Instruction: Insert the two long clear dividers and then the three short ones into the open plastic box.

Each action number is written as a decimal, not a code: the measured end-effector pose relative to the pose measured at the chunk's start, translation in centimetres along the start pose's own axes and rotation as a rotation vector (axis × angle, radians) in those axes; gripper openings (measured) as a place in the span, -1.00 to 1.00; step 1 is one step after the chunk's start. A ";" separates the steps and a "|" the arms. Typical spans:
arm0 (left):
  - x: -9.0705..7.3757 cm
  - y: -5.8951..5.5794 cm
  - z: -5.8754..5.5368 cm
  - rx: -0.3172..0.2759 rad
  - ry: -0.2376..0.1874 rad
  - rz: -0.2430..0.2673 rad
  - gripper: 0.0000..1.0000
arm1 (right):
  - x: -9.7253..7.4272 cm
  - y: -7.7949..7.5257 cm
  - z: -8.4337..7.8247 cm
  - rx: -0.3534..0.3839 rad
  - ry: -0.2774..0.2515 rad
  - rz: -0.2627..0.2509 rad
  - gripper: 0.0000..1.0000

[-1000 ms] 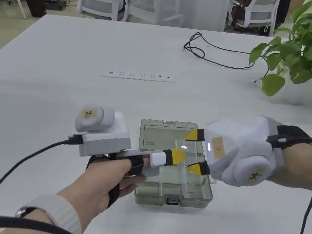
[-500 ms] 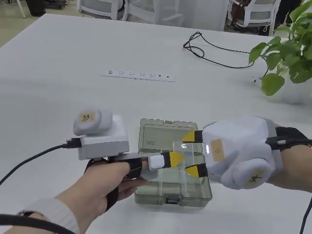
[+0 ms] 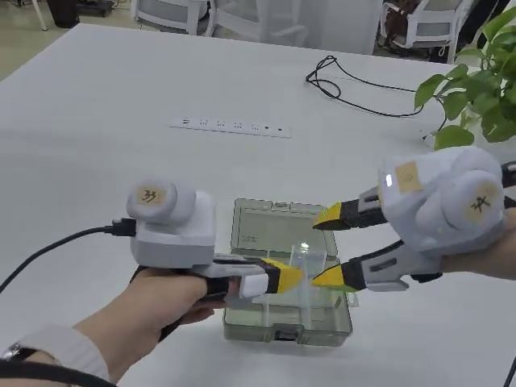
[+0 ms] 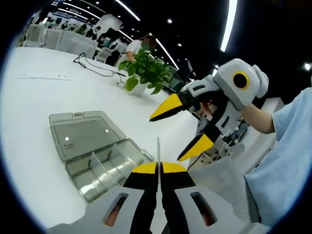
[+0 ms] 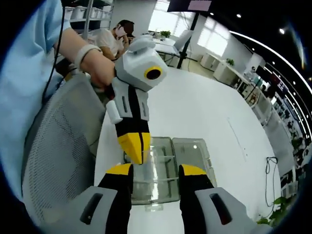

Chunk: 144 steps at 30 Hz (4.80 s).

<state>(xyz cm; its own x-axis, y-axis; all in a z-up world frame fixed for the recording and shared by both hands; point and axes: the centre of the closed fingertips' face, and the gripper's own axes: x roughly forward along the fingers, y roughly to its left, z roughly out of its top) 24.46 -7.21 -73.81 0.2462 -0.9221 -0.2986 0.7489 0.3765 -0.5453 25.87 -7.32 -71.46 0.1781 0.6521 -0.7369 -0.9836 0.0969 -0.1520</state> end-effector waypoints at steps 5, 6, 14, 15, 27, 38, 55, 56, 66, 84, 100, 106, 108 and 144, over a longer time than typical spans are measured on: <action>-0.4 -0.3 -0.6 0.107 0.021 -0.019 -1.00 | -0.4 1.0 -0.1 0.036 -0.005 0.088 -0.40; -0.5 -0.3 -0.5 0.129 0.016 -0.022 -1.00 | -0.4 1.0 0.0 0.038 -0.007 0.092 -0.44; -0.8 -1.9 -1.4 0.375 0.063 -0.088 -1.00 | -0.3 3.5 0.2 0.043 0.008 0.251 -0.66; -0.8 -2.1 -1.4 0.378 0.060 -0.092 -1.00 | -0.3 3.4 0.2 0.041 0.005 0.248 -0.68; -0.7 -2.6 -1.7 0.432 0.053 -0.115 -1.00 | 0.0 4.5 -0.6 0.034 0.057 0.319 -0.84; -0.5 -3.0 -1.8 0.443 0.058 -0.124 -1.00 | 0.1 4.9 -1.1 0.037 0.080 0.343 -0.94; -1.2 -0.9 -2.5 0.383 0.068 -0.011 -0.57 | -0.1 3.5 -1.9 0.002 0.168 0.309 -0.95; -1.3 -0.5 -2.6 0.378 0.066 0.011 -0.51 | 0.0 3.2 -2.4 0.010 0.194 0.293 -0.95; -3.0 1.8 -2.9 0.342 0.071 0.130 0.11 | 0.8 0.7 -5.3 -0.013 0.295 0.242 -0.95; -6.6 5.8 -3.7 0.263 0.078 0.331 1.00 | 1.2 -0.3 -5.9 -0.048 0.360 0.232 -0.95; -7.1 6.1 -4.4 0.239 0.071 0.347 1.00 | 2.0 -0.6 -6.3 -0.077 0.396 0.253 -0.95; -7.1 6.0 -4.3 0.238 0.066 0.346 1.00 | 1.8 -0.5 -6.3 -0.074 0.402 0.254 -0.95; -7.1 5.9 -4.3 0.236 0.067 0.344 1.00 | 1.7 -0.5 -6.4 -0.072 0.407 0.255 -0.95; -6.6 5.7 -4.5 0.234 0.063 0.328 0.96 | 2.2 -0.4 -7.2 -0.046 0.509 0.268 -0.95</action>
<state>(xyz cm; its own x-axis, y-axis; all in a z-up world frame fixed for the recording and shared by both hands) 24.35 1.43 -78.43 0.4630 -0.7461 -0.4785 0.7584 0.6129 -0.2220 26.88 -11.32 -77.71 -0.0753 0.2046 -0.9759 -0.9960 -0.0625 0.0638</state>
